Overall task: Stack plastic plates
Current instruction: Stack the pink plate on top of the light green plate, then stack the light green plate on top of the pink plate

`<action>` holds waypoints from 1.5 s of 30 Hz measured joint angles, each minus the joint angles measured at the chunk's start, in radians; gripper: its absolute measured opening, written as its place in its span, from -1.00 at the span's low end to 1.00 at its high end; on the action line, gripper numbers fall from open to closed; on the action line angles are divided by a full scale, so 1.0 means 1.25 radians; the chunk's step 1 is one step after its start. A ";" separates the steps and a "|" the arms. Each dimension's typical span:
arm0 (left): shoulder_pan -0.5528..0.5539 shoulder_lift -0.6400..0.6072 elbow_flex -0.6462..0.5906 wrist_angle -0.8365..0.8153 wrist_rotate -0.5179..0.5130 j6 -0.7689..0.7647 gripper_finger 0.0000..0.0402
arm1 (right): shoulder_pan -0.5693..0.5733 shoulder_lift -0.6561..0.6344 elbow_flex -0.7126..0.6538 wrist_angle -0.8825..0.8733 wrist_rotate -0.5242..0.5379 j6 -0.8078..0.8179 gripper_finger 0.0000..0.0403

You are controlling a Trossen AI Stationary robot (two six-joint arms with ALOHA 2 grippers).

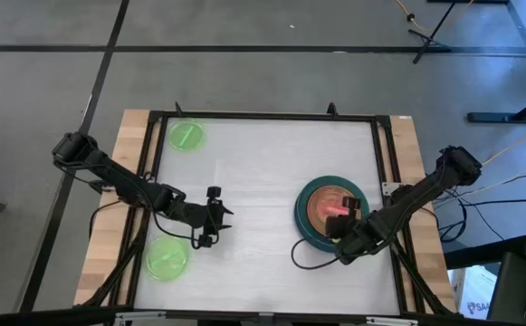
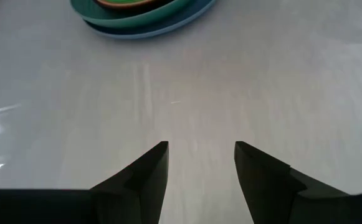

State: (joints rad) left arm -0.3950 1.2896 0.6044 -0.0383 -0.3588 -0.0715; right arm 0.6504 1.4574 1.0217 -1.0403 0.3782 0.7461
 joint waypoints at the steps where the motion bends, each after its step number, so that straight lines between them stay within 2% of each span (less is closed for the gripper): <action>1: 0.000 0.000 0.000 0.000 0.000 0.000 -0.11 | -0.003 0.000 -0.009 0.002 -0.016 0.010 -0.97; 3: 0.000 0.000 0.000 0.000 0.000 0.000 -0.11 | -0.002 0.000 -0.027 0.000 -0.023 0.037 -0.97; 7: 0.000 0.000 0.000 0.000 0.000 0.000 -0.11 | -0.004 0.000 -0.055 0.002 0.018 0.091 -0.97; 10: 0.000 0.000 0.000 0.000 0.000 0.000 -0.11 | -0.004 0.000 -0.064 0.010 0.021 0.102 -0.91; 14: 0.000 0.000 0.000 0.001 0.000 0.000 -0.11 | -0.004 0.001 -0.067 0.040 0.020 0.105 -0.66; 20: 0.001 0.000 -0.001 0.008 -0.024 0.000 -0.11 | -0.026 0.001 -0.035 0.059 0.014 0.027 -0.26; 24: 0.010 0.000 -0.001 0.023 -0.035 -0.002 -0.11 | -0.030 0.001 -0.002 0.086 0.073 -0.022 -0.12; 28: 0.031 0.000 -0.001 0.023 -0.049 -0.010 -0.11 | -0.029 0.001 -0.009 0.208 0.176 -0.108 -0.07; 31: 0.053 0.000 -0.001 0.012 -0.089 -0.041 -0.11 | -0.029 0.001 -0.046 0.359 0.231 -0.191 -0.07; 37: 0.130 0.000 -0.001 -0.084 -0.177 -0.116 -0.11 | -0.046 0.001 -0.164 0.707 0.255 -0.369 -0.06; 41: 0.229 -0.005 0.050 -0.295 -0.192 -0.180 -0.11 | -0.068 0.001 -0.237 0.891 0.247 -0.431 -0.06; 45: 0.349 -0.005 0.117 -0.487 -0.165 -0.227 -0.11 | -0.097 0.001 -0.263 0.938 0.243 -0.437 -0.06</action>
State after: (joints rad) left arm 0.0418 1.2831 0.7508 -0.6473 -0.5655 -0.3557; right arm 0.5296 1.4590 0.6929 0.1317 0.6815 0.2004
